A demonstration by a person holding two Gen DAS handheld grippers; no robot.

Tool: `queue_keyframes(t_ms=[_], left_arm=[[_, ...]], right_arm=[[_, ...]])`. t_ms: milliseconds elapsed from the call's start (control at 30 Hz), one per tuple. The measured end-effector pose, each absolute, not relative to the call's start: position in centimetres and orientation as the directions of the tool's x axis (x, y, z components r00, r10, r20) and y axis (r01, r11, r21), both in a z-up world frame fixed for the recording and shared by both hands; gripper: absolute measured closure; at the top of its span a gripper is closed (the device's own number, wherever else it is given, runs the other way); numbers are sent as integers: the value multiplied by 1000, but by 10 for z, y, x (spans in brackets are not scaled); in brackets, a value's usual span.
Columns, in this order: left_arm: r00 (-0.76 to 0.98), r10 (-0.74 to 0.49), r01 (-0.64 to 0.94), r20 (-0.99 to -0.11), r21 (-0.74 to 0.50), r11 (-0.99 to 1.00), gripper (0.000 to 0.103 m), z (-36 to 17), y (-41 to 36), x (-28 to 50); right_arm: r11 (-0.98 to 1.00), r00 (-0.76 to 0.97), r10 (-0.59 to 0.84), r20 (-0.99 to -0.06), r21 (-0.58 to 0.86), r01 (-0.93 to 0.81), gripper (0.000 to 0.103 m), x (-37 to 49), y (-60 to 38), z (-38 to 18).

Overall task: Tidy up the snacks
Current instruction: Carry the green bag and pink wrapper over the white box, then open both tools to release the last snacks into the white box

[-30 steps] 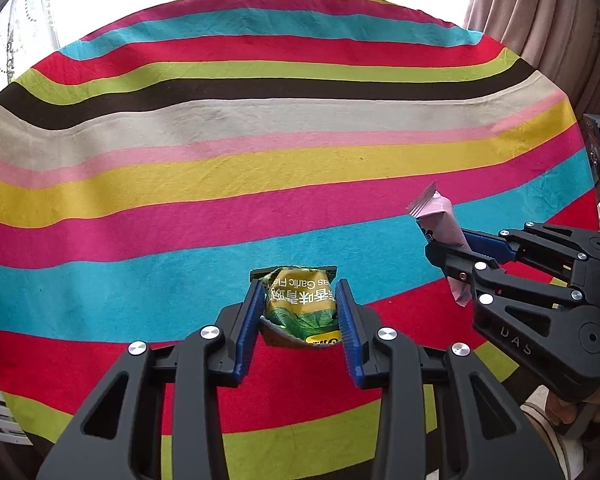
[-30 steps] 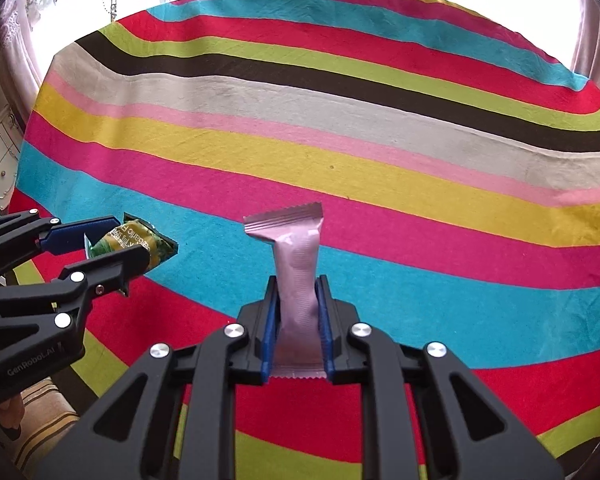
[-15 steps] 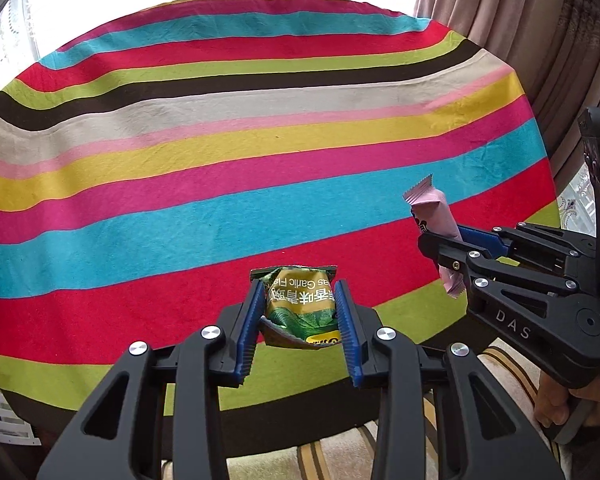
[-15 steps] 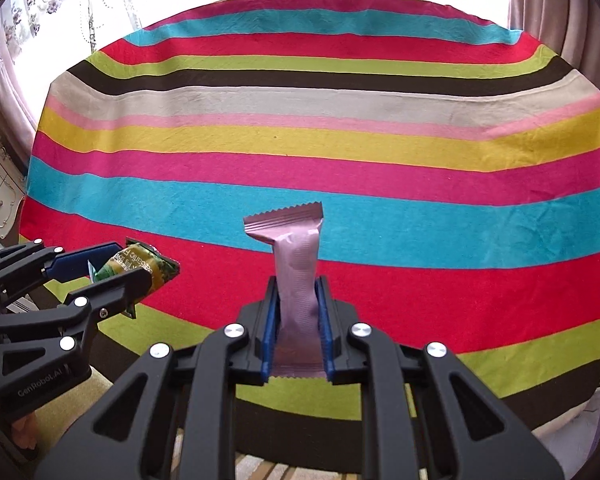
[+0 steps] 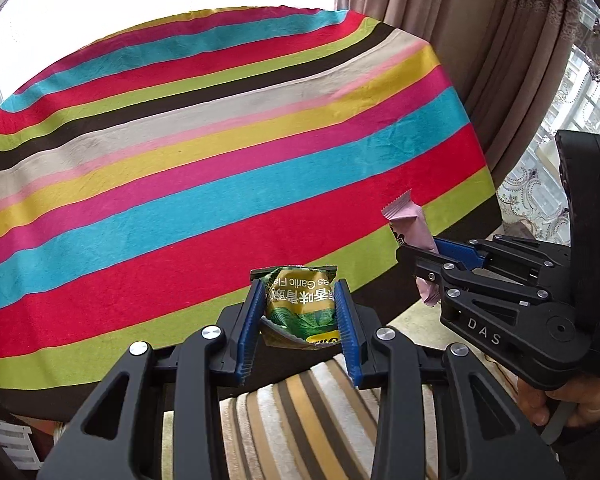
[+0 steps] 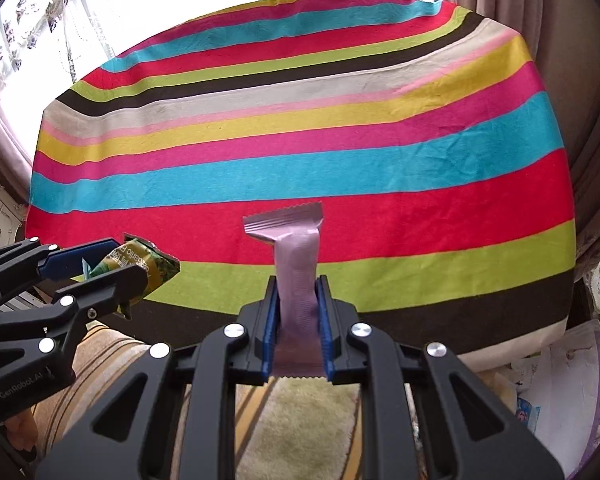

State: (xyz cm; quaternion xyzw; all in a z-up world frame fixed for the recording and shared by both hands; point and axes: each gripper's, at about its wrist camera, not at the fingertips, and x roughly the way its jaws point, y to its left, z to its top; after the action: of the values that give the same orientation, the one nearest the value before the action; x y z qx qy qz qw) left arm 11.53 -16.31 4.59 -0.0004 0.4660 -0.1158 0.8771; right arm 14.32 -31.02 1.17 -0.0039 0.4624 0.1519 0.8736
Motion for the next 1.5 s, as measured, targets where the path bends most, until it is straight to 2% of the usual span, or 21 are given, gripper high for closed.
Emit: queue_keyframes(t_ms=[200,733,800,833,867,933,1000,1033,1300,1367,1500], left_arm=[[519,-256,267,-816,-130,955,69,51,-213,102],[338,-466,330,-818,-360,872,68,27,-321,78],[287,-506,316,-813,-418,852,47,19,-329,75],[281,-503,303,-817,-422,855,30,15,-331,72],[280,-496,293,-822,-419,860,26,12,-333,69],[243,-506,291,-827,-436,852,24,7,-337,64],[241,-500,293,-832,-428,855,17,8,-338,58],[238,-494,298,-836,-421,857,15,9,-340,56],[259,-419,297,-870,-342,892,13,7,-348,47],[254,-434,297,-864,-357,885,7,6,-350,50],[254,-437,297,-863,-360,884,5,6,-351,50]], right_arm=[[967,534,243,-810,155,-204,85,120,-359,8],[985,559,133,-818,171,15,84,65,-479,-6],[987,562,106,-820,155,41,82,60,-487,-6],[988,562,93,-822,147,52,79,57,-491,-6],[988,563,84,-822,144,63,73,55,-494,-5],[988,566,67,-822,135,79,67,51,-499,-4],[987,565,51,-823,128,98,58,46,-503,-4],[986,565,46,-824,128,105,57,44,-505,-4],[984,560,11,-829,107,139,57,26,-517,-1],[984,557,0,-831,98,147,57,20,-519,1],[982,556,-20,-831,86,166,57,10,-523,5]])
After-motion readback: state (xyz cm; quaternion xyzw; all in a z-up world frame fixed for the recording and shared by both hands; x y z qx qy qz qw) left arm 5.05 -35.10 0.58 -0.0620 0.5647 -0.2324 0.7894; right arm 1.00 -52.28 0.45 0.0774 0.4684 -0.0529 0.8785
